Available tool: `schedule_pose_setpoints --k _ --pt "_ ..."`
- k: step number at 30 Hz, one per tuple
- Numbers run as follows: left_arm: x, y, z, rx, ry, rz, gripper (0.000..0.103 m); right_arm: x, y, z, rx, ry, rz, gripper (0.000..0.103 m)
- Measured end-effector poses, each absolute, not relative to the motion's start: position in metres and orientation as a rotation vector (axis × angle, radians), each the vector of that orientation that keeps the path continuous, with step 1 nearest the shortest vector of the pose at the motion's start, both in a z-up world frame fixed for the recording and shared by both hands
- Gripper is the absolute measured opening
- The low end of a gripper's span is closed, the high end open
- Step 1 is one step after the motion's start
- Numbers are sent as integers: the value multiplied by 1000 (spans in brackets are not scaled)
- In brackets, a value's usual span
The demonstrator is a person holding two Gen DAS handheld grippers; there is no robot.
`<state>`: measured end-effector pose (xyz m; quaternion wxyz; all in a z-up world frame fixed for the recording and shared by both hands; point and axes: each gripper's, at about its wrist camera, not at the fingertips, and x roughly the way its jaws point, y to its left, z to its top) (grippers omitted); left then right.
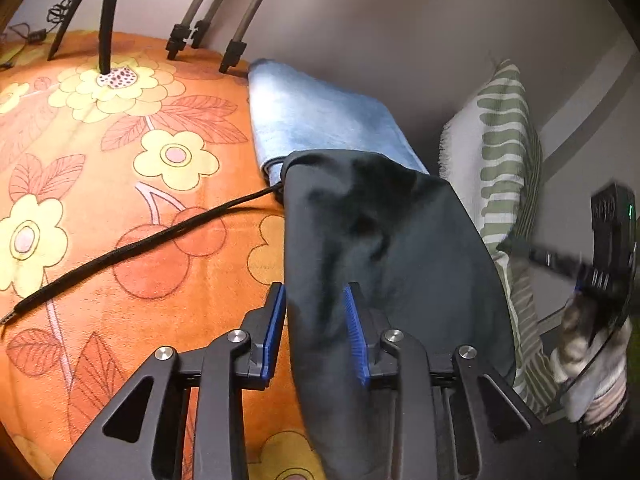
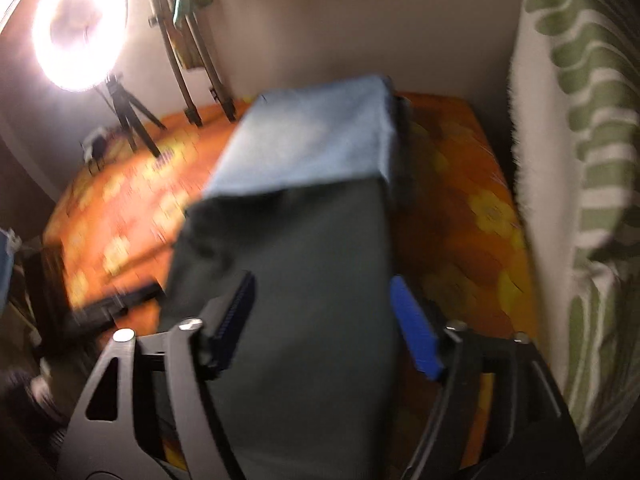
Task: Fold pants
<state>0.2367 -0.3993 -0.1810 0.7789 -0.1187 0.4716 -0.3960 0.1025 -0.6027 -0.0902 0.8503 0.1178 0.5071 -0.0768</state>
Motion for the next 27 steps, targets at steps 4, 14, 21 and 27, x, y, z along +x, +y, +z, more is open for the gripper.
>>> schedule_pose_setpoints --k 4,14,21,27 --pt "237 -411 -184 -223 1037 -854 31 84 -617 -113 251 1109 -151 83" --pt "236 -422 -192 -176 1067 -825 32 79 -657 -162 486 1119 -85 85" --pt "238 -428 -194 -174 1069 -831 32 82 -663 -186 639 1108 11 86" --pt "240 -431 -195 -185 1069 -832 32 88 -653 -197 663 1109 66 81"
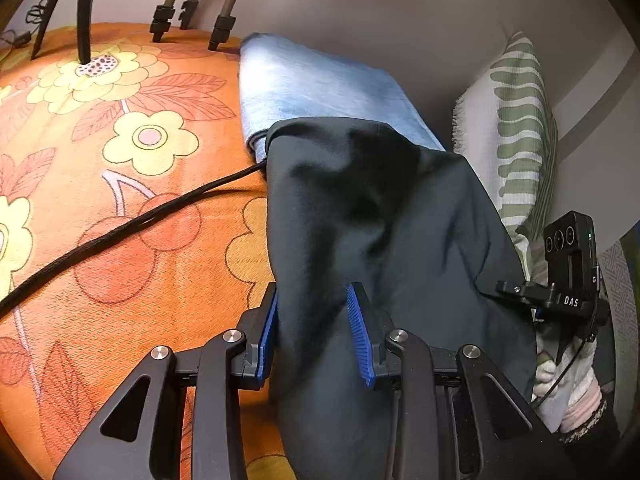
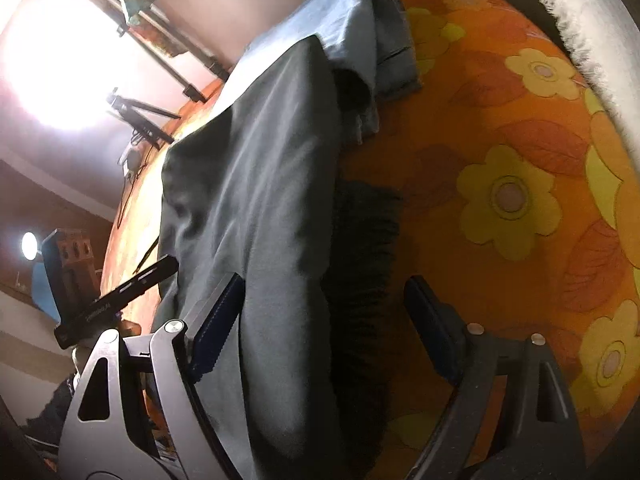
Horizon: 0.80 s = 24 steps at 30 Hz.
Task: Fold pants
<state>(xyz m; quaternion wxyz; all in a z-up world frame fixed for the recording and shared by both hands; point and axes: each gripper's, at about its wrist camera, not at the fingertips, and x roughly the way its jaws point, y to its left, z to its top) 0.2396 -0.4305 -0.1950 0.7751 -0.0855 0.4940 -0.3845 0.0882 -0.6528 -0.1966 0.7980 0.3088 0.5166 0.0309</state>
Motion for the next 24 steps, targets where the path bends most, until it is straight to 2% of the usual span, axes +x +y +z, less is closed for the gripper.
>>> schedule_pose_setpoints --k 4,8,12,15,24 --pt "242 -430 -196 -209 1075 -834 32 88 -648 -195 650 1108 55 74" --pt "240 -433 -196 -202 1068 -835 31 85 -646 -196 656 1106 47 57" --pt "236 -437 -194 -175 1042 -828 13 84 -635 -187 607 1090 29 40" --pt "233 -439 -189 -164 1019 -826 7 82 -628 -177 568 1077 2 33" --pt "222 -433 -163 -156 934 -854 6 77 -600 -144 443 1054 -65 25"
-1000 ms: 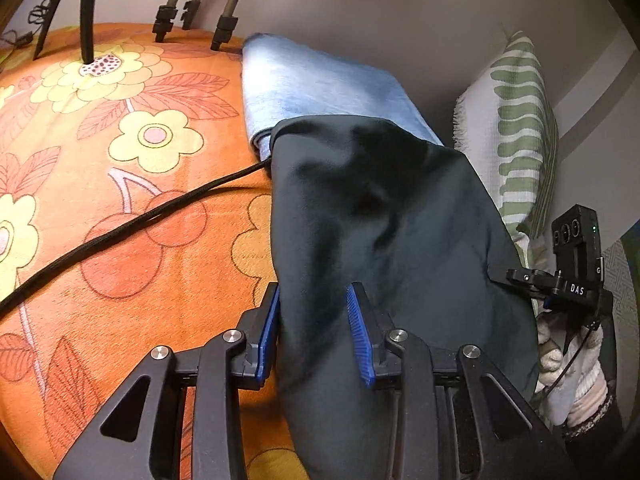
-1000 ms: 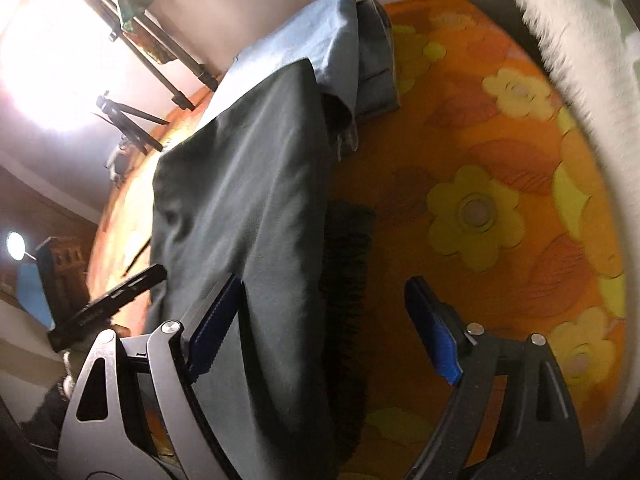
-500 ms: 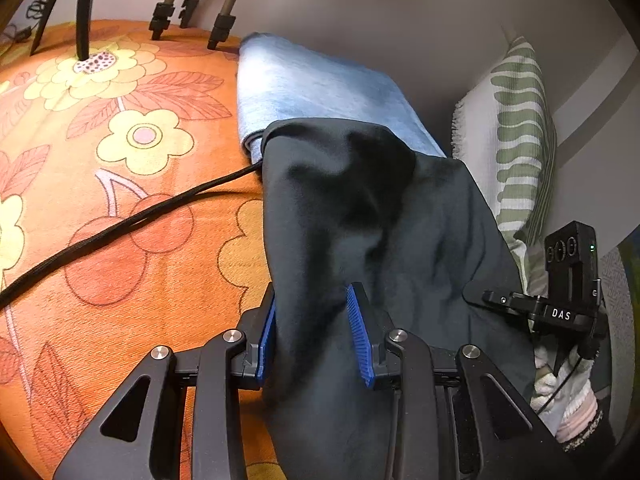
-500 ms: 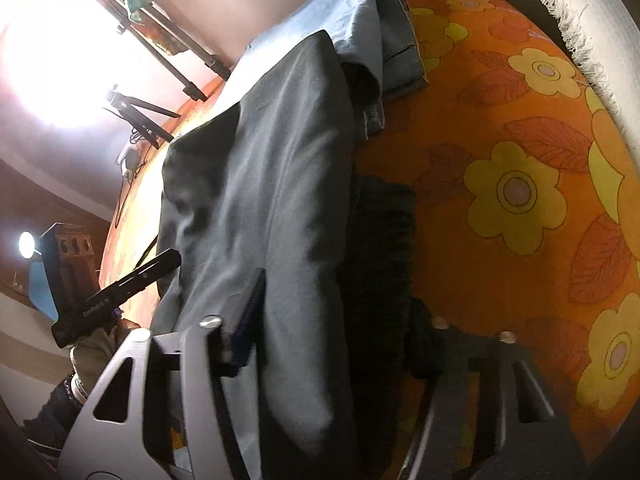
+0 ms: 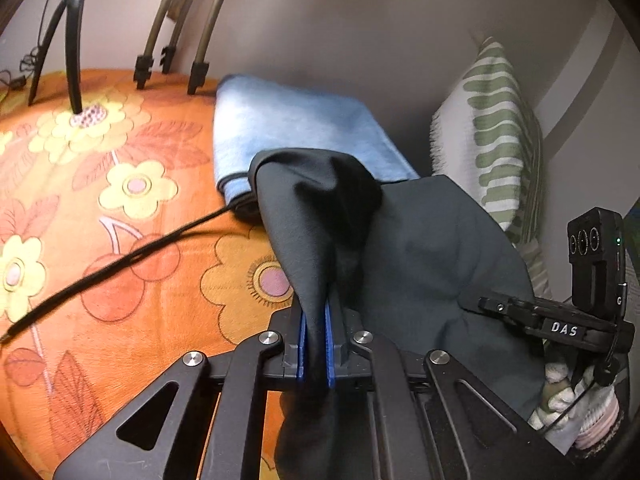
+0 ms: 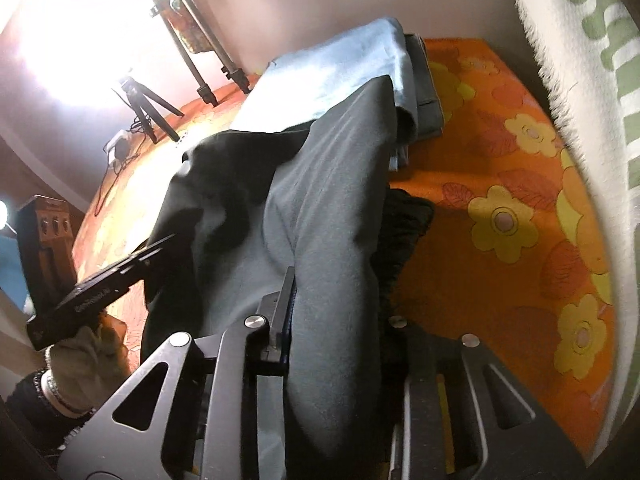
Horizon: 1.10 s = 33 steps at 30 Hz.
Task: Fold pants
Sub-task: 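Lift the trousers with both tools and fold them over onto themselves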
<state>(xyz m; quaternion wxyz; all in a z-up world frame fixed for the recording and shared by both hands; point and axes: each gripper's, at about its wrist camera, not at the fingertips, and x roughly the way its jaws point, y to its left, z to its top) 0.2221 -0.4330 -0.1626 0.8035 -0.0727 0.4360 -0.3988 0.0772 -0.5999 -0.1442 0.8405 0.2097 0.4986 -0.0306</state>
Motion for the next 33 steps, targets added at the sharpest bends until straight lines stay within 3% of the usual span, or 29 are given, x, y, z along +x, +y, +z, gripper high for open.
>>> schedule_pose_setpoints --k 20,33 --pt "217 -410 -94 -170 788 -922 6 69 -570 -58 325 926 -90 24" --pt "288 -429 -46 -138 673 -877 6 148 -583 -22 304 816 -85 24"
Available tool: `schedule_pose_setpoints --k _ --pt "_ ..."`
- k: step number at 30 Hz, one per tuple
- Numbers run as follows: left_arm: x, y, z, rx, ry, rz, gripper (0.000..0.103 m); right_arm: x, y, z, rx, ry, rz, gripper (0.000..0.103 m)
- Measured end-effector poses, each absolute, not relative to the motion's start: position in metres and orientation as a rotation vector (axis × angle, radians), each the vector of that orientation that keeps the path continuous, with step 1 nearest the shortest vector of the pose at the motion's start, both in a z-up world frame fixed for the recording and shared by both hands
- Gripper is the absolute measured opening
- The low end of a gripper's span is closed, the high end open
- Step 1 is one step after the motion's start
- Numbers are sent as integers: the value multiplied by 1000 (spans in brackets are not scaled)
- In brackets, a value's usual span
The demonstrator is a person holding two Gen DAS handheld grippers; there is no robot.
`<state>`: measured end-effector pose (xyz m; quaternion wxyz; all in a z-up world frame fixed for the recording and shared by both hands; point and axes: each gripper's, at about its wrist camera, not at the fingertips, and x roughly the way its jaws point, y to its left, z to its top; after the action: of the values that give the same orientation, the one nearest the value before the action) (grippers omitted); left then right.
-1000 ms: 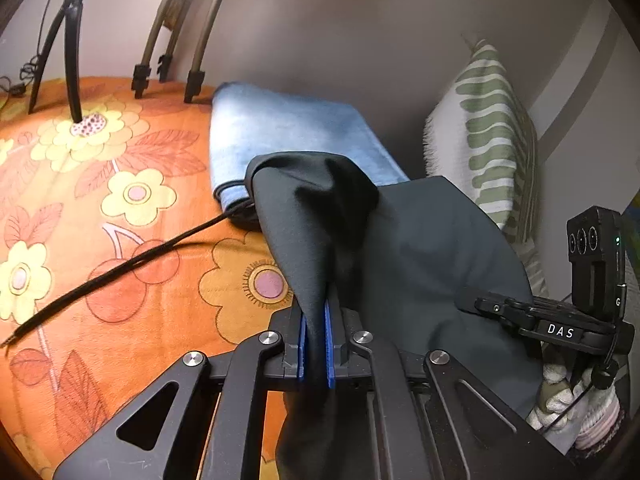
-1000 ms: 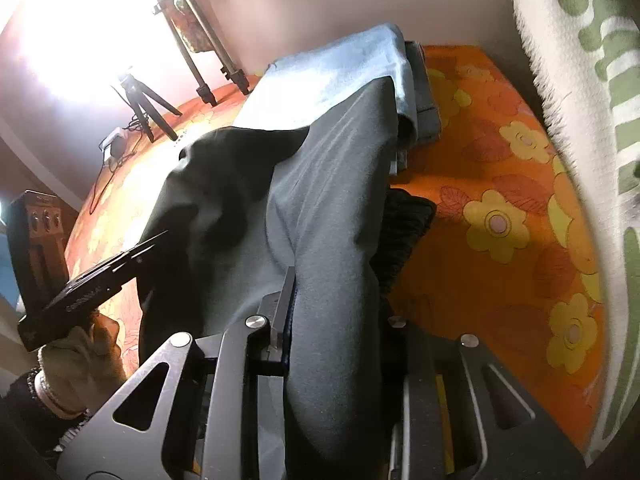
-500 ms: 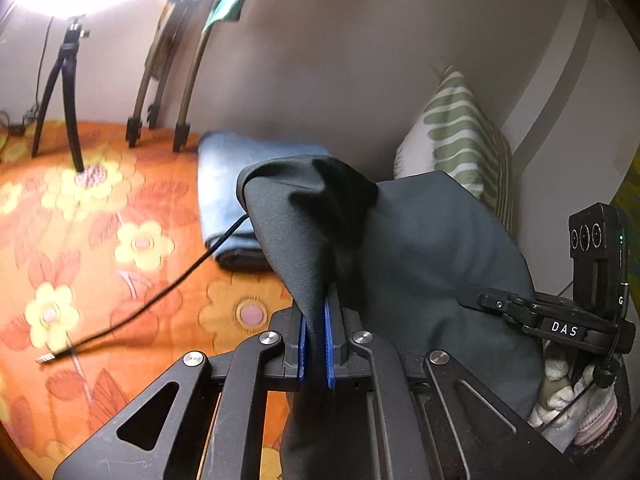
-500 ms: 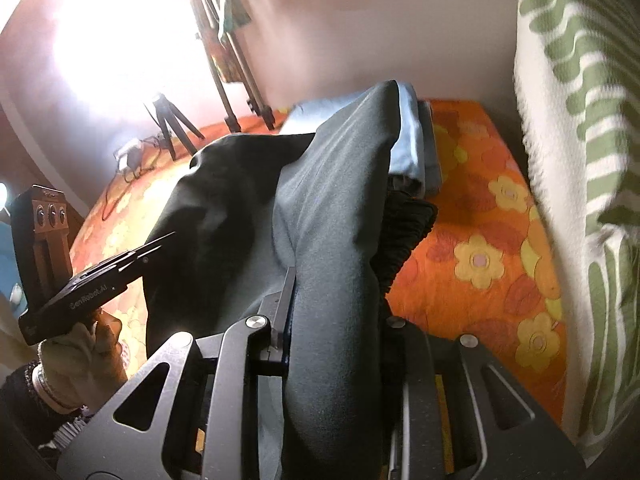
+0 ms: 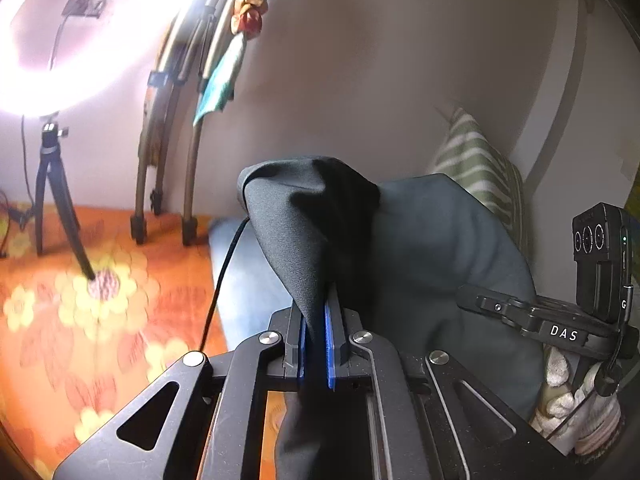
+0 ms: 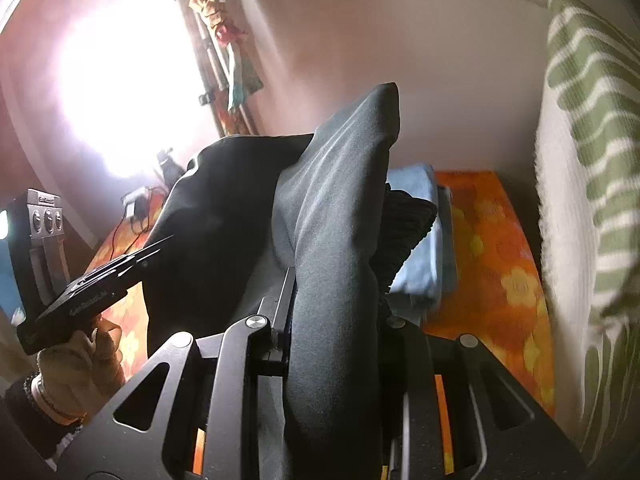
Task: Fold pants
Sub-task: 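Lift the trousers with both tools and fold them over onto themselves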
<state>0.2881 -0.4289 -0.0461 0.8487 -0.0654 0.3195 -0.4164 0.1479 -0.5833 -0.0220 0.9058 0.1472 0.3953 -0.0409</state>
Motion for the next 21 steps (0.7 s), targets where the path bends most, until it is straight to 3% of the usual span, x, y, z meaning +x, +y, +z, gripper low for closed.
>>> schedule_pose_setpoints --k 21 --pt "403 -501 -76 -26 657 -796 6 289 -654 -86 371 802 -88 24"
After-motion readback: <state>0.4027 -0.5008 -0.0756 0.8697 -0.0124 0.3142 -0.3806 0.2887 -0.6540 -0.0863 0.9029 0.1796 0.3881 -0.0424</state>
